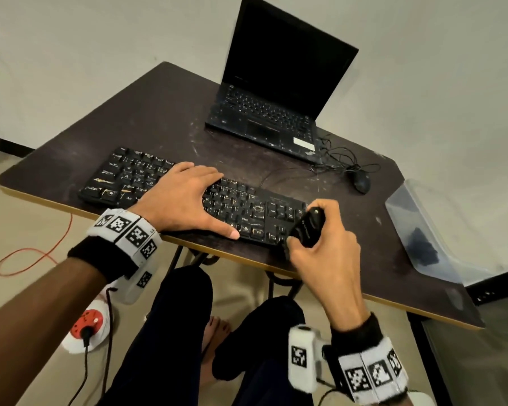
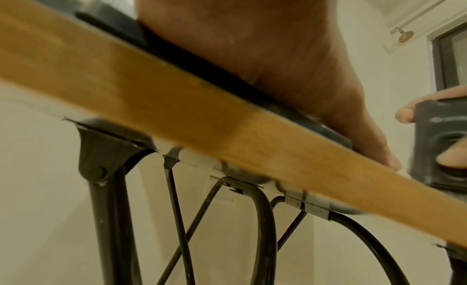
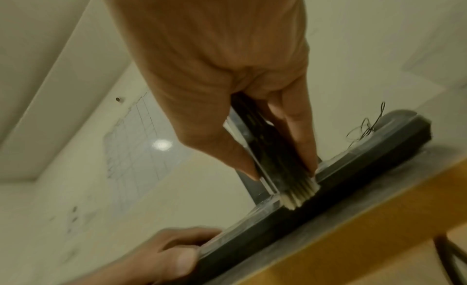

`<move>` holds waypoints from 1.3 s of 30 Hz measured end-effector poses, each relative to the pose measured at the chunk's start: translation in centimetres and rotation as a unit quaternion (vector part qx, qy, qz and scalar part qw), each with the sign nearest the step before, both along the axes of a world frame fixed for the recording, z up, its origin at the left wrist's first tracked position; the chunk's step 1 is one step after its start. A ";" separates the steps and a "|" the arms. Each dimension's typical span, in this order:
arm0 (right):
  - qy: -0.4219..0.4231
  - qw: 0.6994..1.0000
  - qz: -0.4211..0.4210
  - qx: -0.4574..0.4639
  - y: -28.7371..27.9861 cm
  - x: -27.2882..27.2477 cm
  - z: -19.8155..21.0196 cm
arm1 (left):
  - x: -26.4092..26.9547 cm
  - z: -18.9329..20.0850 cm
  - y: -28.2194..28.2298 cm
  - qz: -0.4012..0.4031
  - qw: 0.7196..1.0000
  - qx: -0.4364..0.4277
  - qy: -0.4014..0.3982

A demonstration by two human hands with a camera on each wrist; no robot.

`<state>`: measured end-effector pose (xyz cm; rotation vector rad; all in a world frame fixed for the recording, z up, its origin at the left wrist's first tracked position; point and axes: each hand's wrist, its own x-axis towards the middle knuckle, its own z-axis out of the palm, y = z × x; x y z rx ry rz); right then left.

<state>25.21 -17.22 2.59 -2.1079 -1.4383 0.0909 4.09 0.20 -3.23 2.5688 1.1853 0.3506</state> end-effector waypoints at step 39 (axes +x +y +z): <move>-0.019 0.995 0.091 0.031 2.0 -1.3 0.4 | 0.1 0.3 0.2 0.001 1.000 0.015 0.006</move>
